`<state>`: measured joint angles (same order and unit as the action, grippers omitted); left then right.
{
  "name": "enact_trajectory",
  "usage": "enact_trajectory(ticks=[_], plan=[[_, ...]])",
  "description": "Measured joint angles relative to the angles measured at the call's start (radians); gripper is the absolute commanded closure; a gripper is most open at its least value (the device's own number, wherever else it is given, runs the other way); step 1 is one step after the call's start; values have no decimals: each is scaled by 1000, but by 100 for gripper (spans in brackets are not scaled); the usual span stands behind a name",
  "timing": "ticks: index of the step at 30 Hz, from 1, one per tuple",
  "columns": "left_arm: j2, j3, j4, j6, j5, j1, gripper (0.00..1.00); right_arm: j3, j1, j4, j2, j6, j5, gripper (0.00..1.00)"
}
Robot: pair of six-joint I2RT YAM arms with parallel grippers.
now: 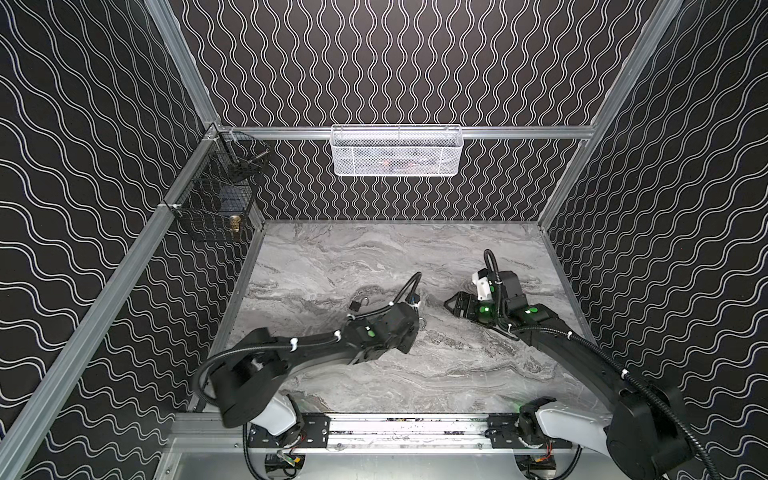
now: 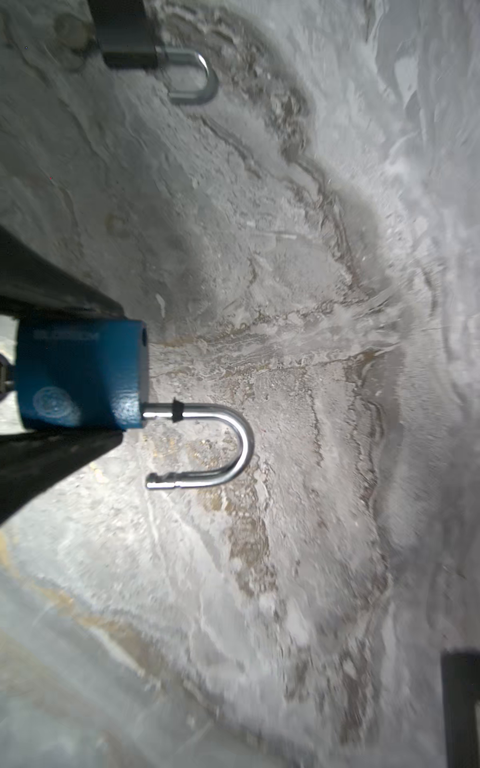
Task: Unlock with the key
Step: 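Lower the blue padlock to the table with the left gripper and release it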
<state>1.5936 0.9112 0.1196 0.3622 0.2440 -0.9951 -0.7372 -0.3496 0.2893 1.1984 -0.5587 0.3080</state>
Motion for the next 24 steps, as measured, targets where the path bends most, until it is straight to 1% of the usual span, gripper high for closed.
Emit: enact_trajectory(ticks=[3,6,10,11,12,14,18,21,24], plan=[[96,70,30,36,14,0,100,31,47,-29,-7,-9,-3,12],[164,121,56,81,34,0,100,74,77,-53,-21,-26,17,12],[236,185,76,114,60,0,100,79,120,-62,-19,-26,47,12],[251,196,78,121,68,0,96,78,130,-63,-19,-24,51,12],[261,201,81,124,71,0,88,78,135,-63,-20,-23,56,12],[275,204,87,128,76,0,80,77,137,-63,-22,-13,70,12],[287,206,103,128,90,1,60,75,146,-63,-29,3,93,12],[290,206,101,128,95,1,52,75,149,-63,-33,3,104,12],[298,201,99,129,98,1,51,75,151,-64,-36,3,119,12]])
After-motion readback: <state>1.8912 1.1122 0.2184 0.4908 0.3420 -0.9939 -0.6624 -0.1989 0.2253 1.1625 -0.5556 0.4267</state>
